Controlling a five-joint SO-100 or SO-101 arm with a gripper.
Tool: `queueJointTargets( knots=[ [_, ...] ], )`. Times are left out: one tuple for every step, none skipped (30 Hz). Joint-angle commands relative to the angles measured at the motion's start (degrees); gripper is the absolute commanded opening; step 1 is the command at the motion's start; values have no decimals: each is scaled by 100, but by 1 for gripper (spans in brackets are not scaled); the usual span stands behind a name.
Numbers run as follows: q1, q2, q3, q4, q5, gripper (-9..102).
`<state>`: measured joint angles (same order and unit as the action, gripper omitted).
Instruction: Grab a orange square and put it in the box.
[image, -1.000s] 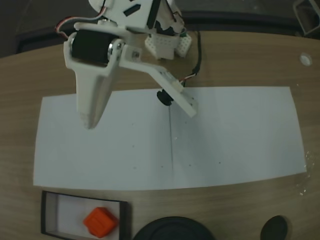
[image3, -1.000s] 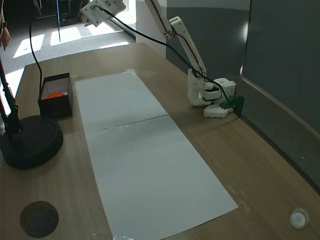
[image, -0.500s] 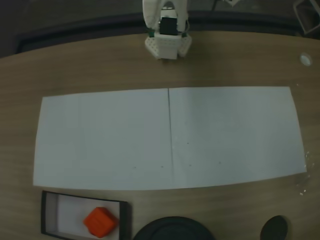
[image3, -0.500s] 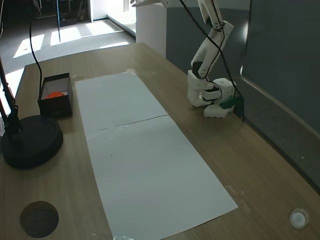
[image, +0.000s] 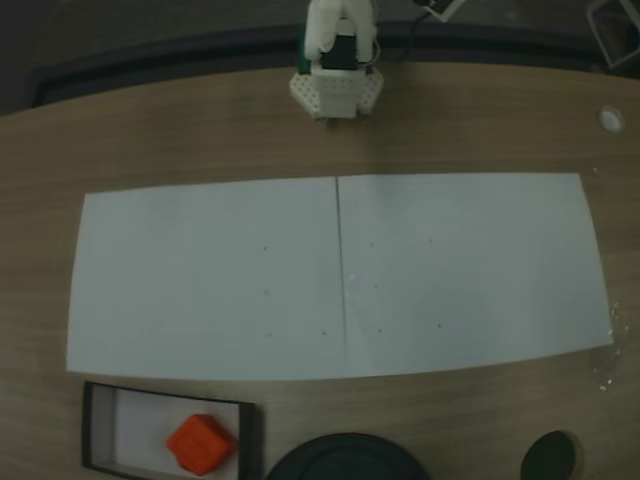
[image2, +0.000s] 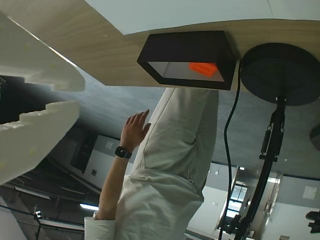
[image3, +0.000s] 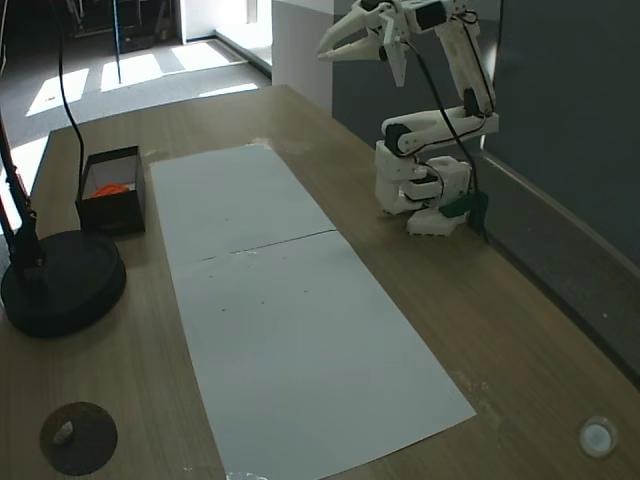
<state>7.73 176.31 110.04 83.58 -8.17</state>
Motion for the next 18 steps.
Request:
queueJointTargets(
  knots=[
    [0, 738, 782, -360, 0, 0],
    [0, 949, 993, -475, 18, 0],
    [-9, 1160, 1195, -571, 26, 0],
    [-9, 1345, 1380, -668, 26, 0],
    [-9, 1538, 1573, -765, 26, 0],
    [-9, 1705, 1767, -879, 26, 0],
    [-9, 1846, 1969, -1028, 18, 0],
    [-9, 1978, 2206, -1222, 26, 0],
    [-9, 2109, 2479, -1433, 26, 0],
    [0, 2241, 2751, -1626, 26, 0],
    [26, 2285, 2979, -1767, 35, 0],
    [26, 2329, 3234, -1863, 35, 0],
    [18, 2329, 3463, -1916, 35, 0],
    [44, 2312, 3656, -1960, 35, 0],
    [53, 2303, 3858, -2004, 35, 0],
    [53, 2303, 4069, -2048, 35, 0],
    [53, 2303, 4280, -2127, 35, 0],
    [53, 2294, 4500, -2250, 35, 0]
  ],
)
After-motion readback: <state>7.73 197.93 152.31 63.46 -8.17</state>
